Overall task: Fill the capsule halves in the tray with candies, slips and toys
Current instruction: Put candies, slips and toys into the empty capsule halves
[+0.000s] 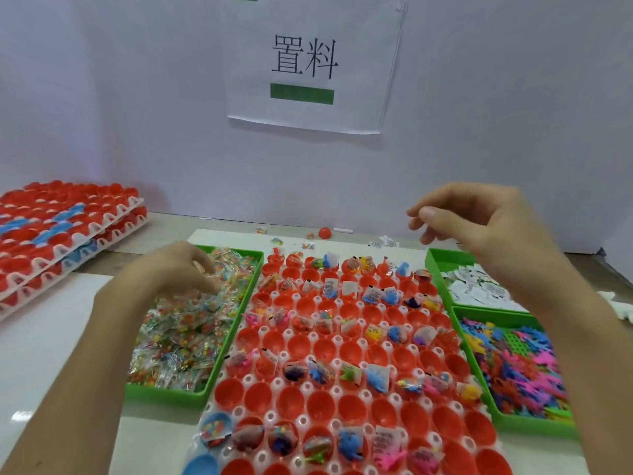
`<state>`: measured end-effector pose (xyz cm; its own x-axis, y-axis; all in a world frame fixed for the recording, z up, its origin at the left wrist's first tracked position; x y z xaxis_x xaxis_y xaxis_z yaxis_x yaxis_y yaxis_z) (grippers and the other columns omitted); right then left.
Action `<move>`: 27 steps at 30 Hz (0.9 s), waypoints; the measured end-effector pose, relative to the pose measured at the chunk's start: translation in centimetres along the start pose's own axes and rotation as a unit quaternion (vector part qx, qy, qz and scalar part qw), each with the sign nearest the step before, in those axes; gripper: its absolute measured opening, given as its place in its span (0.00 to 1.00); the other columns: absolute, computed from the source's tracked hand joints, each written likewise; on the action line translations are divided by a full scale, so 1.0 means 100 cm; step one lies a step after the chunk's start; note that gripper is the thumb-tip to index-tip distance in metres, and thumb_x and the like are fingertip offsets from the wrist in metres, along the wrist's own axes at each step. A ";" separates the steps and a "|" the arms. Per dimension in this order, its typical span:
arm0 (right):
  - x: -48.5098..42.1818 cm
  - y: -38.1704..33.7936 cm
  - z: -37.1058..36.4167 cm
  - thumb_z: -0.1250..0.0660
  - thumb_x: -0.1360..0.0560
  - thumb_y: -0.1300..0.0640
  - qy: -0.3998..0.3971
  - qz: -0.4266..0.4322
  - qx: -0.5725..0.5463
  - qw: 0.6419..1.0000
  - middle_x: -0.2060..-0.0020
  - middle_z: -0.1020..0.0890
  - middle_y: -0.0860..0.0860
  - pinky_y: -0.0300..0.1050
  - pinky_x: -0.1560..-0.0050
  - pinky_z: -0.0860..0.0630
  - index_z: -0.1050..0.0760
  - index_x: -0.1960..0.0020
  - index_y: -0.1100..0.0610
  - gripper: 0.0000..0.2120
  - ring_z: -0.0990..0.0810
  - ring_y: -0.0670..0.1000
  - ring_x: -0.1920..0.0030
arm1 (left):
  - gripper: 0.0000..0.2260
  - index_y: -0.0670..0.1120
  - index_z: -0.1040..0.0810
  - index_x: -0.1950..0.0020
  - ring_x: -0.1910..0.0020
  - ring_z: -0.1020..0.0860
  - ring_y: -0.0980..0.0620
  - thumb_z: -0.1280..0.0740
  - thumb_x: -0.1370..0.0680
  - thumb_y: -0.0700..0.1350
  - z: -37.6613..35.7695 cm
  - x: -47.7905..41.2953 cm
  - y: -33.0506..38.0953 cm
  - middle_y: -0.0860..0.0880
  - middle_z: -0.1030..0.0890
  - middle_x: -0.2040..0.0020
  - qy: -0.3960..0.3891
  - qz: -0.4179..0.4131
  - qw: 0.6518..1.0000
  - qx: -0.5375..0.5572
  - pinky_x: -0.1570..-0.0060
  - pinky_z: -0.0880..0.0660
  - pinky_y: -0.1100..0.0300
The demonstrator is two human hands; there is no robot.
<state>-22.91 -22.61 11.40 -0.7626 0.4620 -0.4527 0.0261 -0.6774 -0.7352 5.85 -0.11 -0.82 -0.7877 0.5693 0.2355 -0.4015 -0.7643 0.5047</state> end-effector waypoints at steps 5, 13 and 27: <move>-0.003 0.002 -0.005 0.31 0.22 0.60 -0.028 0.013 -0.019 0.999 0.60 0.14 0.49 0.39 0.53 0.19 0.16 0.53 0.53 0.06 0.16 0.49 0.60 | 0.07 0.49 0.18 0.55 0.56 0.20 0.49 0.22 0.28 0.44 -0.012 -0.005 -0.004 0.47 0.20 0.50 0.021 0.011 1.000 0.011 0.46 0.21 0.48; -0.010 0.033 0.015 0.31 0.22 0.58 -0.021 -0.014 0.013 1.000 0.59 0.14 0.49 0.40 0.55 0.20 0.16 0.54 0.48 0.07 0.16 0.49 0.60 | 0.07 0.47 0.16 0.63 0.65 0.23 0.52 0.24 0.24 0.45 -0.014 -0.013 -0.006 0.48 0.17 0.63 0.050 0.004 0.999 -0.012 0.66 0.29 0.60; 0.028 0.222 0.055 0.24 0.27 0.59 -0.057 -0.320 0.258 0.910 0.48 0.18 0.53 0.45 0.46 0.28 0.18 0.43 0.54 0.13 0.21 0.52 0.50 | 0.08 0.49 0.17 0.55 0.61 0.19 0.49 0.22 0.28 0.39 -0.012 -0.009 0.003 0.52 0.20 0.62 -0.005 -0.017 0.997 -0.081 0.64 0.29 0.58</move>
<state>-28.03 -39.53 -3.42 -0.5776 0.8139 0.0629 -0.7316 -0.4820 -0.4822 5.92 -1.19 -1.88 -0.7676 0.5986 0.2291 -0.4994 -0.7826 0.3717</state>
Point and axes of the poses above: each hand's wrist, its own x-axis away from the middle knuckle, its own z-axis out of the back of the hand, y = z × x, the point moved 8 cm from there along -x, towards the middle knuckle
